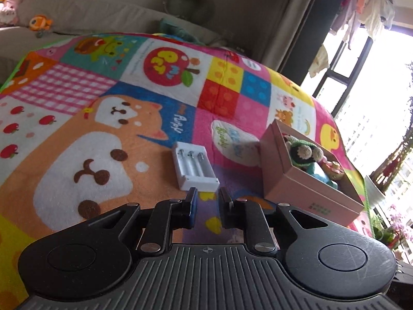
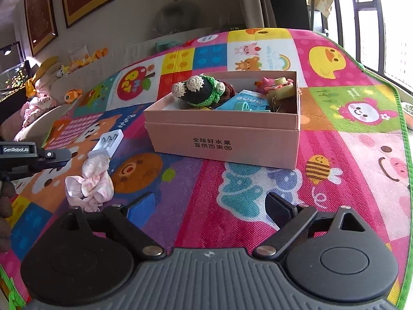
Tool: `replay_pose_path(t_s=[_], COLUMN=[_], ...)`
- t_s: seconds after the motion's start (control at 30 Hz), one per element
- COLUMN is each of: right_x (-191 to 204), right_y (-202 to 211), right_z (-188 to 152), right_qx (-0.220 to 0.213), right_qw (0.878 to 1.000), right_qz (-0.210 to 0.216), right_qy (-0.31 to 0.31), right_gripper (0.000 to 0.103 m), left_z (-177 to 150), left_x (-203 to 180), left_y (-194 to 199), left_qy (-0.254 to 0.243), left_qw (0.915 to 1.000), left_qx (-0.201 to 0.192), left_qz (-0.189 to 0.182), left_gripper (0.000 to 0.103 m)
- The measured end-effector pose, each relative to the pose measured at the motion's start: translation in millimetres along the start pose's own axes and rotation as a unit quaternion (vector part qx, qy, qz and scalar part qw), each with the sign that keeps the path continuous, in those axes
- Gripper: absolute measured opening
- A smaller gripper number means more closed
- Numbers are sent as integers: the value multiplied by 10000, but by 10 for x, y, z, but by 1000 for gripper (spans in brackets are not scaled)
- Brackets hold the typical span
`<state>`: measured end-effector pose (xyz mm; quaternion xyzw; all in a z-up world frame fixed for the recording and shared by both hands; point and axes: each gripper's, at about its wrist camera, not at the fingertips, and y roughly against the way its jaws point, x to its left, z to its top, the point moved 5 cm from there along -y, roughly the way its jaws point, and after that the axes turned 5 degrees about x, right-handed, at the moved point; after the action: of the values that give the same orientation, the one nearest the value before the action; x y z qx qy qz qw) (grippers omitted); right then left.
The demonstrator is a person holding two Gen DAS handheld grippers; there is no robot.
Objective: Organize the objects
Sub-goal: 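Grasp the white battery charger with the left tool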
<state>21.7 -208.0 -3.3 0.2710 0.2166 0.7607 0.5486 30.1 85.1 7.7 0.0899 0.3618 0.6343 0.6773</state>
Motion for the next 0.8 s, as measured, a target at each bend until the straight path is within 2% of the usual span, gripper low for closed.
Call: replay_pose_path(t_s=[0.17, 0.27, 0.4, 0.43, 0.5, 0.57, 0.63, 0.7, 0.8], right_x=[53, 58, 32, 30, 24, 18, 10, 4, -3], right_y=[9, 10, 22, 22, 20, 17, 16, 20, 33], right_z=[0, 1, 7, 7, 9, 12, 12, 11, 10], right_qx=[-26, -37, -71, -70, -72, -58, -51, -60, -103], right_qw=[9999, 9998, 9999, 9999, 10000, 10000, 10000, 10000, 9999], right_qz=[-33, -42, -26, -23, -11, 5, 21, 28, 29], right_qy=[150, 166, 93, 79, 62, 43, 28, 14, -14], right_gripper=[96, 96, 99, 99, 99, 100, 100, 100, 100], left_z=[302, 495, 524, 509, 497, 482, 441, 359, 191], left_x=[102, 150, 170, 174, 141, 50, -94, -254, -459], left_y=[-235, -503, -868, -932, -983, -1016, -1026, -1003, -906], left_qy=[100, 259, 370, 432, 416, 141, -349, -853, -1396], left_qw=[9993, 9987, 9953, 9943, 9951, 9956, 9945, 9909, 9826], left_qx=[-67, 251, 729, 804, 715, 728, 822, 982, 1227], left_qz=[356, 353, 527, 550, 549, 566, 542, 356, -33], left_gripper=[19, 19, 19, 20, 21, 22, 25, 29, 31])
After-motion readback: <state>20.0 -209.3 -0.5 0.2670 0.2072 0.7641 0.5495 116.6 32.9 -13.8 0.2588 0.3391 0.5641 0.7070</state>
